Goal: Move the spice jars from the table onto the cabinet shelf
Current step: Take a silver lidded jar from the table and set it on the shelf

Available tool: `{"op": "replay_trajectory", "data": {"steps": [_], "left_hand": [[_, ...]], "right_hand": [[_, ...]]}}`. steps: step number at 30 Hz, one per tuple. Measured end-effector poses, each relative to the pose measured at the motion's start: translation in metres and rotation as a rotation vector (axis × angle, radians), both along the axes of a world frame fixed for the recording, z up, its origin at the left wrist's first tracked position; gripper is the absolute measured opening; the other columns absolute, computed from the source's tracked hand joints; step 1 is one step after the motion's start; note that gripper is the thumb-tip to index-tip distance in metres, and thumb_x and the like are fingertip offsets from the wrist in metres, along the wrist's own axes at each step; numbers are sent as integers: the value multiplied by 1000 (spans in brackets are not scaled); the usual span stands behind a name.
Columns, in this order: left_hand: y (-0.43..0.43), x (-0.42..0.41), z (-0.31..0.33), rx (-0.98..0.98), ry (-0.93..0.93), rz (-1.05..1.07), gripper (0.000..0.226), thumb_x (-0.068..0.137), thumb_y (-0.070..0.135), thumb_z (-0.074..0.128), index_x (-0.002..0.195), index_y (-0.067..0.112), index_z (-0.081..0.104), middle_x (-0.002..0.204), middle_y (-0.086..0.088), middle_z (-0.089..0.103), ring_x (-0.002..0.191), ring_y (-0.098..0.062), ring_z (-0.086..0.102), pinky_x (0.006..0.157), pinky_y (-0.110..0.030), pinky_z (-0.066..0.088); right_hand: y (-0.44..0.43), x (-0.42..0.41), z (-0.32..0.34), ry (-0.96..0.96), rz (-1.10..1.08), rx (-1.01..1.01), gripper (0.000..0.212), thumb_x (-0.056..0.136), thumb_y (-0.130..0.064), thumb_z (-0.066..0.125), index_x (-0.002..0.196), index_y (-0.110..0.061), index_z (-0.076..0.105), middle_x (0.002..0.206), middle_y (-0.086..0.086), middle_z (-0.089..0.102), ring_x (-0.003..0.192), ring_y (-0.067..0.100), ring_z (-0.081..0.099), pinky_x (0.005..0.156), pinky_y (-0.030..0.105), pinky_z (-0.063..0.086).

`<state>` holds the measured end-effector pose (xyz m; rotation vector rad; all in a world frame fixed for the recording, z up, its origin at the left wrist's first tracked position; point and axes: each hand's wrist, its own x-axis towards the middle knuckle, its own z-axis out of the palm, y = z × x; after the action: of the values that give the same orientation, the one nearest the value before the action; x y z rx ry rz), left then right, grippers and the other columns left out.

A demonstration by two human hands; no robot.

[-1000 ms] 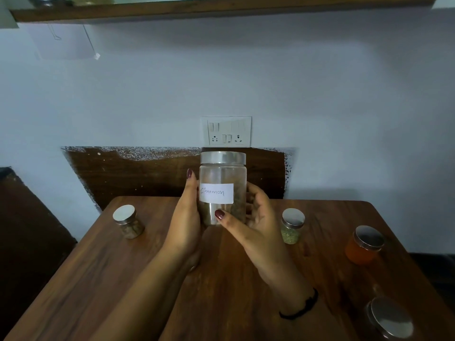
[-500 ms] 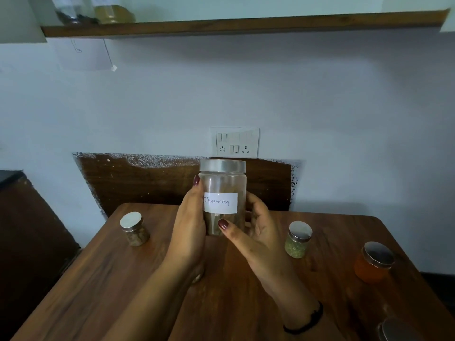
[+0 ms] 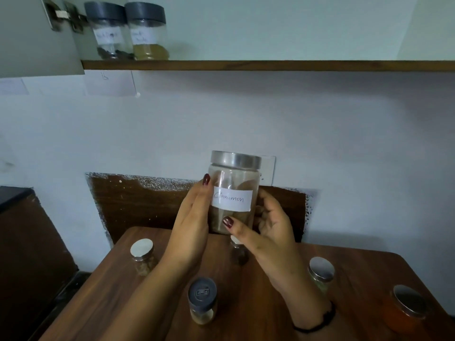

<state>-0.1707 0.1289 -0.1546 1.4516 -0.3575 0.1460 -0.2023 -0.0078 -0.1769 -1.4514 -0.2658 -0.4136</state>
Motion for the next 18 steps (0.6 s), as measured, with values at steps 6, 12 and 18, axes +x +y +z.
{"op": "replay_trajectory", "data": {"steps": [6, 12, 18], "left_hand": [[33, 20, 29, -36, -184, -63, 46, 97, 24, 60, 141, 18, 50, 127, 6, 68, 117, -12, 65, 92, -29, 56], [60, 53, 41, 21, -415, 70, 54, 89, 23, 64, 141, 25, 50, 138, 16, 60, 125, -4, 59, 92, -19, 53], [73, 86, 75, 48, -512, 80, 58, 89, 42, 60, 144, 29, 48, 143, 12, 57, 129, -7, 56, 103, -33, 52]], "right_hand": [[18, 30, 45, -46, 21, 28, 64, 63, -34, 83, 123, -26, 61, 118, -4, 70, 110, 14, 67, 84, 25, 57], [41, 63, 87, -120, -78, -116, 60, 65, -45, 86, 119, -42, 59, 117, -16, 67, 107, 5, 66, 83, 24, 57], [54, 93, 119, -175, -179, -189, 73, 62, -53, 77, 130, -36, 54, 120, -17, 64, 106, 1, 65, 90, 29, 57]]}}
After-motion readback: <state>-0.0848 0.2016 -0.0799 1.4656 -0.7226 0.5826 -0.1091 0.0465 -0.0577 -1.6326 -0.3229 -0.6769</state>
